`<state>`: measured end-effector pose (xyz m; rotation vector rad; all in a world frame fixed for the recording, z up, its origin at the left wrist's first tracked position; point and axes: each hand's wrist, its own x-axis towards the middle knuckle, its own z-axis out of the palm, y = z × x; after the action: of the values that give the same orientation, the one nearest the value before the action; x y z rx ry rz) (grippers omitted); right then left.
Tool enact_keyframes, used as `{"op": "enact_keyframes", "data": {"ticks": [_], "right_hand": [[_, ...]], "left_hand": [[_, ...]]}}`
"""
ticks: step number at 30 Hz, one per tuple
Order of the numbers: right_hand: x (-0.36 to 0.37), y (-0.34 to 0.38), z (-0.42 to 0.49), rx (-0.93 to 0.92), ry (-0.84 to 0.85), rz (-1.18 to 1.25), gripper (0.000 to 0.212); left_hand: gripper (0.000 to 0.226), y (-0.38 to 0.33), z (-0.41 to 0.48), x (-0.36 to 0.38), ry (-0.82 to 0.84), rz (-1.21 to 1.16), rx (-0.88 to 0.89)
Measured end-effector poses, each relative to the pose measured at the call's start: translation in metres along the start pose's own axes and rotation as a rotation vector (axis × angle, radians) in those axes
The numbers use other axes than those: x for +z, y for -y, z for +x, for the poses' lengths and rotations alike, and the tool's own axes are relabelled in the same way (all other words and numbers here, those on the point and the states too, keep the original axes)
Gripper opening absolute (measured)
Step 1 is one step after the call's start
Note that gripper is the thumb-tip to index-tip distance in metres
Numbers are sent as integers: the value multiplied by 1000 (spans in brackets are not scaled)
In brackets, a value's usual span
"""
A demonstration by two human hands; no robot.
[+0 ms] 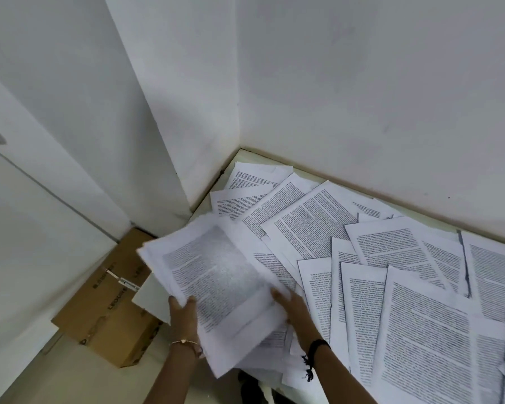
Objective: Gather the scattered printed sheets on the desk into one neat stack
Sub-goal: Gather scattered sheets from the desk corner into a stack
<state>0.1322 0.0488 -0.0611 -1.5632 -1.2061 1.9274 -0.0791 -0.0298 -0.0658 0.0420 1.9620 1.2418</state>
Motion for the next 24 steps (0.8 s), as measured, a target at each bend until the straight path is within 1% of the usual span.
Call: {"op": "enact_keyframes", "data": {"ticks": [1,2,4,5,6,8,9,11,13,15,16,19,22,23,24], "right_hand": [[-5,-2,-2,25,-26,165,56],[-9,-5,-4,35,-22,272,47],[-10,-9,-7,12,13,321,36],[-10,-8,-7,-1,8,319,36],[-12,-9,-4,-10,-19,315,39],[-20,-7,2,-15,-94,269,52],[-29,-5,4,-12,-112,219,56],[-53,-2,9,-1,-75,115,54],[-77,2,9,42,9,33,53],[-94,1,12,81,50,-4,60],[-95,0,13,90,40,-16,61],[-79,-1,16,60,8,6,64],[-57,-6,24,50,1,32,85],[-52,-2,22,50,-22,36,87],[-49,0,23,37,-69,17,82]], "left_hand": [[45,0,-3,5,-12,-84,-25],[49,1,-6,11,8,-157,-37],[55,10,-19,31,130,-273,-64],[54,15,-27,41,203,-295,-110],[52,22,-35,50,268,-302,-157],[51,32,-42,54,328,-311,-205],[55,31,-39,48,309,-332,-191],[63,23,-17,22,197,-320,-105],[58,9,9,-4,118,-185,-57],[53,-7,28,-18,142,33,-83],[52,-13,36,-19,192,150,-86],[49,-24,45,-7,322,368,-66],[53,-31,49,3,370,630,7],[53,-36,50,3,376,669,4],[52,-39,50,4,378,675,-2]]}}
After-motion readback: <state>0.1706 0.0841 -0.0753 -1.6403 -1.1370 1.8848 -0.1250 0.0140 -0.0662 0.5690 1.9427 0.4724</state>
